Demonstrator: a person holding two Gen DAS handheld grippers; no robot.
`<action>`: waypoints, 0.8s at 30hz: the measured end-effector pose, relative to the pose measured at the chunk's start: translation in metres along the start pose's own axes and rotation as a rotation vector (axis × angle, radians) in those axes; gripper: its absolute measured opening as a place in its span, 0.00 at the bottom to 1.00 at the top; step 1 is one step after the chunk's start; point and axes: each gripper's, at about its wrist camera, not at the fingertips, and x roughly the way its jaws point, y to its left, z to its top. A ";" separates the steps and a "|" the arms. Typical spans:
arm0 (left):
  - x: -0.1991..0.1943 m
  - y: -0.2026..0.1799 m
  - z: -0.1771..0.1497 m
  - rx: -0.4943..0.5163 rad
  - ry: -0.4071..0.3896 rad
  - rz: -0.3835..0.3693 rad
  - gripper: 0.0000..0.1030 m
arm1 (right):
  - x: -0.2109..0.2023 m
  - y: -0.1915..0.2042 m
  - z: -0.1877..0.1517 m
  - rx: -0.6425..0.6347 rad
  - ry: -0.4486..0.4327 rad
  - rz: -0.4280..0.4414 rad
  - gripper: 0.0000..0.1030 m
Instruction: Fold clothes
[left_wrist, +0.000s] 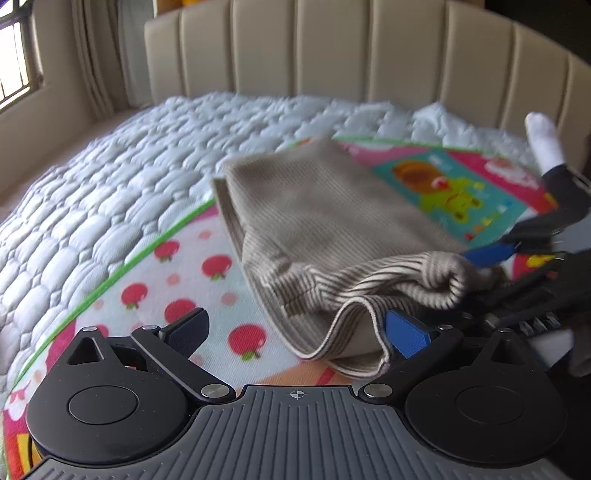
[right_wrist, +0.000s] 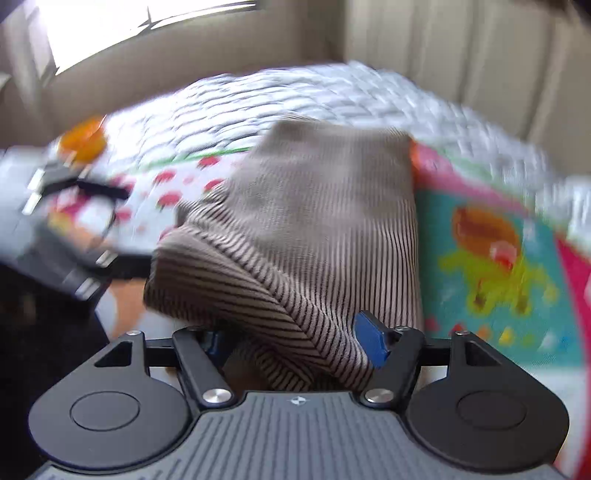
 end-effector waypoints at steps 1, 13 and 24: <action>0.003 -0.001 0.000 0.003 0.015 0.008 1.00 | -0.003 0.012 -0.004 -0.104 -0.014 -0.033 0.75; 0.009 0.021 0.001 -0.119 0.029 -0.025 1.00 | 0.021 0.072 -0.024 -0.625 -0.022 -0.152 0.50; -0.013 0.094 0.013 -0.476 -0.104 -0.074 1.00 | -0.027 0.089 -0.015 -0.733 0.104 -0.013 0.26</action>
